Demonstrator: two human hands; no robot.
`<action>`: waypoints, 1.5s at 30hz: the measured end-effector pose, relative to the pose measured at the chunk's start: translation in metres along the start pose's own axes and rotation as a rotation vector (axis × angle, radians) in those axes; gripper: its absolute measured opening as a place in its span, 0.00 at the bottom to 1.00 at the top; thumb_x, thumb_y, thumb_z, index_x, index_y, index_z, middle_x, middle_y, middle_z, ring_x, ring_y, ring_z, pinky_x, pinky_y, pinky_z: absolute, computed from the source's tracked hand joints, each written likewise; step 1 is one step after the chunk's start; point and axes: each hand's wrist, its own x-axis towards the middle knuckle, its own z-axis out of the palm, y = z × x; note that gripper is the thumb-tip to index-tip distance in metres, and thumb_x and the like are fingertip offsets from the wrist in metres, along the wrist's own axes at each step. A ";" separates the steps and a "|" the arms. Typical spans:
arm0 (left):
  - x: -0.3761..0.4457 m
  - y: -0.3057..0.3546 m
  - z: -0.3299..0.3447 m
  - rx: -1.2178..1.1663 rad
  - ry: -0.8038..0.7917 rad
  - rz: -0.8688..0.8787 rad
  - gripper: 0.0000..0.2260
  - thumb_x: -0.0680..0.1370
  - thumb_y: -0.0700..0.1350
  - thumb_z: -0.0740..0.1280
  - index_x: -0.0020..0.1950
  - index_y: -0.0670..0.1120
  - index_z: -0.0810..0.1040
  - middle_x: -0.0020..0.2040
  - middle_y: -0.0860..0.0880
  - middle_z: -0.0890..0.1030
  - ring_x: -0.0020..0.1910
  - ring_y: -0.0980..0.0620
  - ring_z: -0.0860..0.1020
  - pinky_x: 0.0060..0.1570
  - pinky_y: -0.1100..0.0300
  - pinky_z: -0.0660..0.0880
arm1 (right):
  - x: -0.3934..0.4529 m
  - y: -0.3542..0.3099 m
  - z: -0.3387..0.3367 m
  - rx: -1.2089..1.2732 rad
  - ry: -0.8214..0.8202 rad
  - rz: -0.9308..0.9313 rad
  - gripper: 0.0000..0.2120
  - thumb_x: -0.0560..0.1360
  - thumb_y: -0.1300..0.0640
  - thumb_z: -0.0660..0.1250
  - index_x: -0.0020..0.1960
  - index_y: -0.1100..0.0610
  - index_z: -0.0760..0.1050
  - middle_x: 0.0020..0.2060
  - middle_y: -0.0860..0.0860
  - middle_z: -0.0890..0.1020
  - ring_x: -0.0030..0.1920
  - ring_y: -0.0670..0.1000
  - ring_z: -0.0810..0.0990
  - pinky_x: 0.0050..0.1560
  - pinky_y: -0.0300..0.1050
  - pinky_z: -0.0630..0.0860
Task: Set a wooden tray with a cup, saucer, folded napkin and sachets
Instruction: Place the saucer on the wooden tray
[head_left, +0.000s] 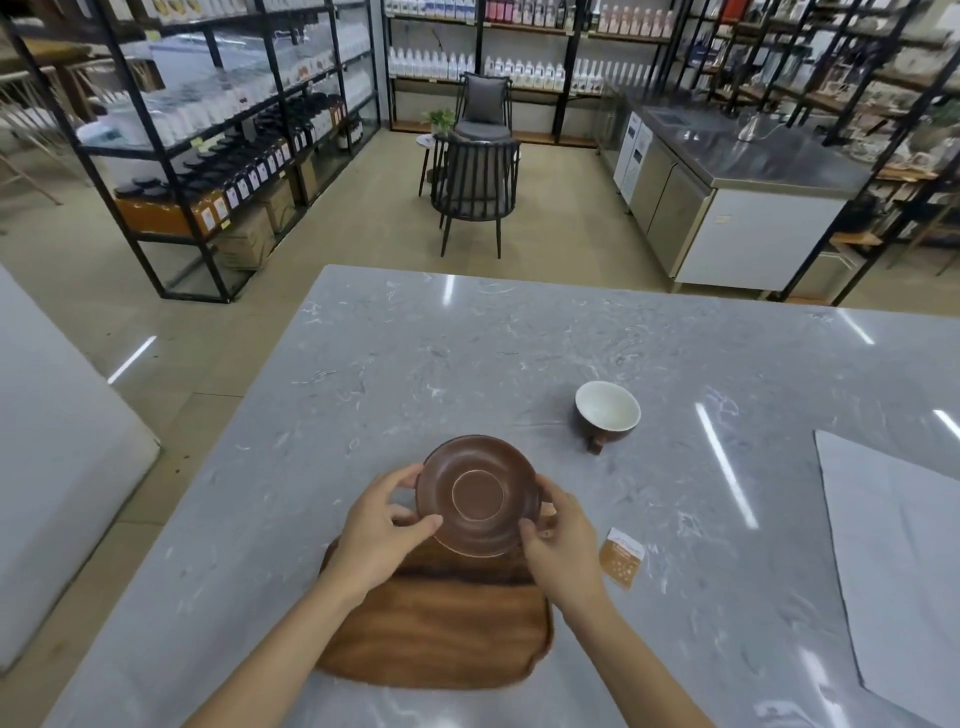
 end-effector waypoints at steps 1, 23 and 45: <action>-0.006 -0.002 -0.004 0.000 -0.005 -0.003 0.29 0.71 0.43 0.79 0.67 0.61 0.73 0.62 0.60 0.78 0.47 0.54 0.85 0.49 0.60 0.82 | -0.007 0.000 0.002 0.003 -0.007 -0.005 0.26 0.75 0.66 0.67 0.70 0.47 0.75 0.55 0.43 0.80 0.47 0.44 0.83 0.51 0.36 0.78; -0.093 -0.054 -0.007 0.158 0.044 -0.073 0.29 0.76 0.40 0.74 0.74 0.57 0.70 0.65 0.59 0.73 0.47 0.55 0.82 0.46 0.68 0.79 | -0.106 0.025 0.031 -0.154 -0.079 0.011 0.29 0.78 0.66 0.68 0.77 0.56 0.68 0.55 0.50 0.77 0.42 0.40 0.77 0.44 0.21 0.69; -0.119 -0.076 0.009 0.349 -0.015 0.111 0.45 0.72 0.61 0.73 0.82 0.49 0.55 0.80 0.66 0.47 0.76 0.51 0.68 0.71 0.50 0.72 | -0.135 0.051 0.046 -0.159 -0.040 -0.186 0.33 0.74 0.43 0.75 0.76 0.52 0.71 0.81 0.48 0.60 0.79 0.45 0.60 0.74 0.38 0.63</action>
